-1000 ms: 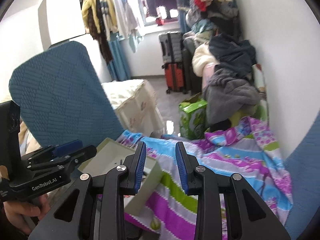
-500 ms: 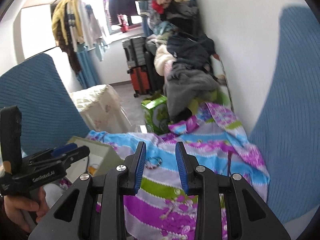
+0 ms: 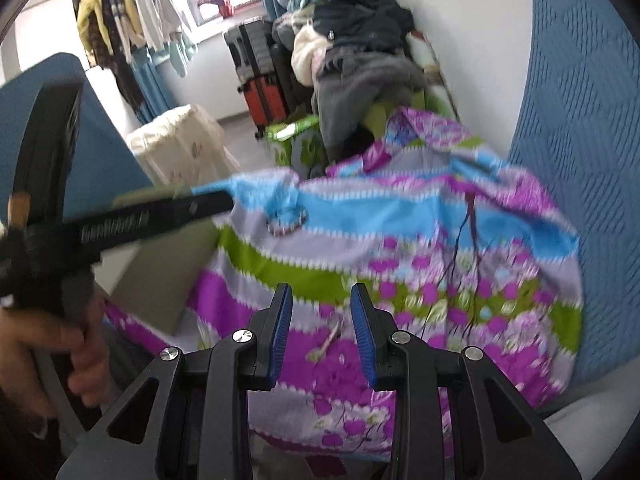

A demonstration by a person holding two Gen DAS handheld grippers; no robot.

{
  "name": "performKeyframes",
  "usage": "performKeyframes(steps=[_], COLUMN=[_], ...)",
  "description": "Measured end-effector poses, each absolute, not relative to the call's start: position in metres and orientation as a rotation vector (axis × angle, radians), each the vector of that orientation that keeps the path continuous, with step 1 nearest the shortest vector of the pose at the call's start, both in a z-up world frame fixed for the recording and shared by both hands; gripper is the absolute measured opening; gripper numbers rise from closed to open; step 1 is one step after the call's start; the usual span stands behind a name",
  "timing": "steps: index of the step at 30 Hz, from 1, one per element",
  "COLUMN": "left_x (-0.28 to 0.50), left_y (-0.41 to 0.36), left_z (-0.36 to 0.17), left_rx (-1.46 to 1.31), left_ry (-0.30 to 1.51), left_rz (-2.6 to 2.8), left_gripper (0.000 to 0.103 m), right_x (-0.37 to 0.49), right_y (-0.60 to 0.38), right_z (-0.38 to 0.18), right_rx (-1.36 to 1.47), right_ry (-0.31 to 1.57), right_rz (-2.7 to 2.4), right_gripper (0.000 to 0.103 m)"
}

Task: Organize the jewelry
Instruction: 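Move both open tools back over the remaining jewelry, then grasp the small silver keyring with the right tool while the left tool grasps the red-bead bracelet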

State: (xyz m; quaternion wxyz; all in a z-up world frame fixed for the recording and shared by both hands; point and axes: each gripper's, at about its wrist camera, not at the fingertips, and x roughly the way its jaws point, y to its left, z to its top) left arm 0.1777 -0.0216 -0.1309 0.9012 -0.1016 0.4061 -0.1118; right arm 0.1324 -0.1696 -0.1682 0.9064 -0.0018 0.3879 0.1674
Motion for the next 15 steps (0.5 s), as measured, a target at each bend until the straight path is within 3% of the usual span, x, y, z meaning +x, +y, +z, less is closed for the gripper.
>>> performKeyframes(steps=[8, 15], left_x=[0.205, 0.225], left_y=[-0.025, -0.028], left_z=[-0.170, -0.193], left_rx=[-0.214, -0.206], left_ry=[0.923, 0.961], left_rz=[-0.254, -0.262], left_gripper=[0.040, 0.038], right_x=[0.136, 0.150], right_y=[-0.165, -0.154], right_z=[-0.206, -0.232], right_rx=[0.001, -0.012], right_ry=[0.837, 0.887], right_rz=[0.315, 0.315], right_gripper=[0.028, 0.025])
